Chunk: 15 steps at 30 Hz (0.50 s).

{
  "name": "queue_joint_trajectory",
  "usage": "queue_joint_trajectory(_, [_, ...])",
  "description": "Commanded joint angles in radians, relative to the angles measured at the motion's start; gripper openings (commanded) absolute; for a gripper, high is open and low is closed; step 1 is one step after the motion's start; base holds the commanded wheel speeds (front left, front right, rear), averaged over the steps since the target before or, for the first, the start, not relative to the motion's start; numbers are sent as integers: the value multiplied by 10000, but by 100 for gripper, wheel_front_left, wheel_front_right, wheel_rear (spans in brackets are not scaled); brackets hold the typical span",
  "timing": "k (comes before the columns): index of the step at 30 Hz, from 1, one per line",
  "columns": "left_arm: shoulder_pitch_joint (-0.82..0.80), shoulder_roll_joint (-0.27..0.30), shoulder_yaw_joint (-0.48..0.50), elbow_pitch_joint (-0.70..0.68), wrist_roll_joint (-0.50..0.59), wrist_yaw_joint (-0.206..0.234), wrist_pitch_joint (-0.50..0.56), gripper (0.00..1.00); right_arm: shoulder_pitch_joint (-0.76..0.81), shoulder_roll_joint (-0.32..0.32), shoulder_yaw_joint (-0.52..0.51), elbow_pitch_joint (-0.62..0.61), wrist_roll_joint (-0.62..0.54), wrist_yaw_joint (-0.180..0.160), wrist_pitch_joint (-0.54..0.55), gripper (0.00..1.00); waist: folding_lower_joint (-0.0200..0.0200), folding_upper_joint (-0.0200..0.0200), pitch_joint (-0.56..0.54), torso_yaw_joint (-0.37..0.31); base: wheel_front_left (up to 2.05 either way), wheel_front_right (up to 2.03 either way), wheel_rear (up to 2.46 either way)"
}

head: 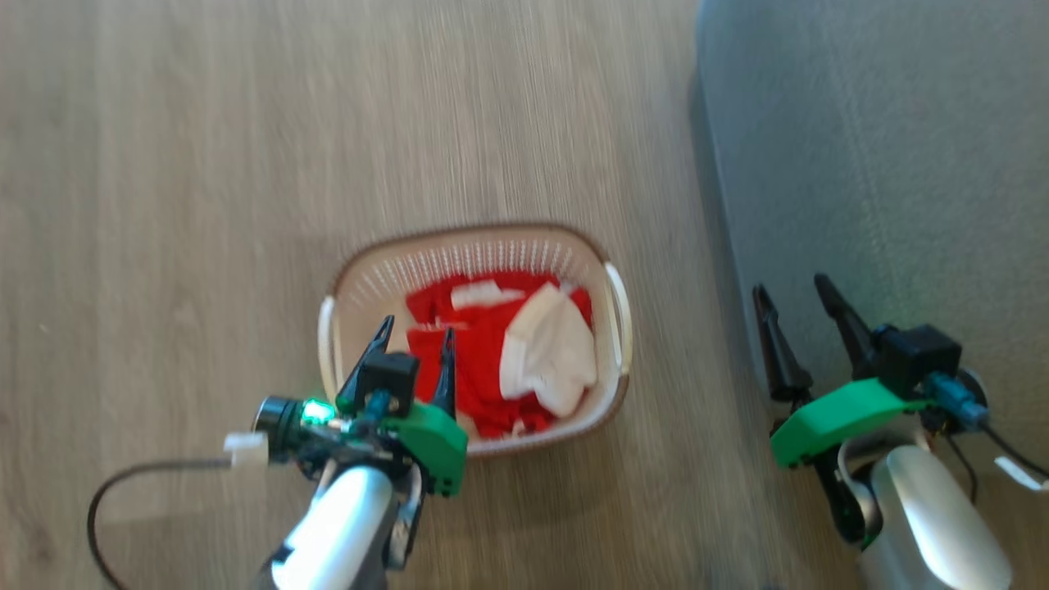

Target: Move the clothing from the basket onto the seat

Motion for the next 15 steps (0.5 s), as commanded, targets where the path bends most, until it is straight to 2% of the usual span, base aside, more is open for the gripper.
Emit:
queue_joint_trajectory(1, [-488,-10,125,332,-189,-103,-124,100,-225,-160,191,-371,69,0,-136,100,-3,0,1106,-222,0,0,0])
queue_joint_trajectory(5, [-1635,-10,-381,1878,-470,-451,-124,100,-404,-199,179,-639,180,0,-136,100,-3,0,1924,-449,0,0,0])
queue_joint_trajectory(15, [-4133,-10,-1908,5297,-1094,-868,-19,100,-879,-28,268,-1036,418,0,-136,100,-3,0,3672,-1195,0,0,0])
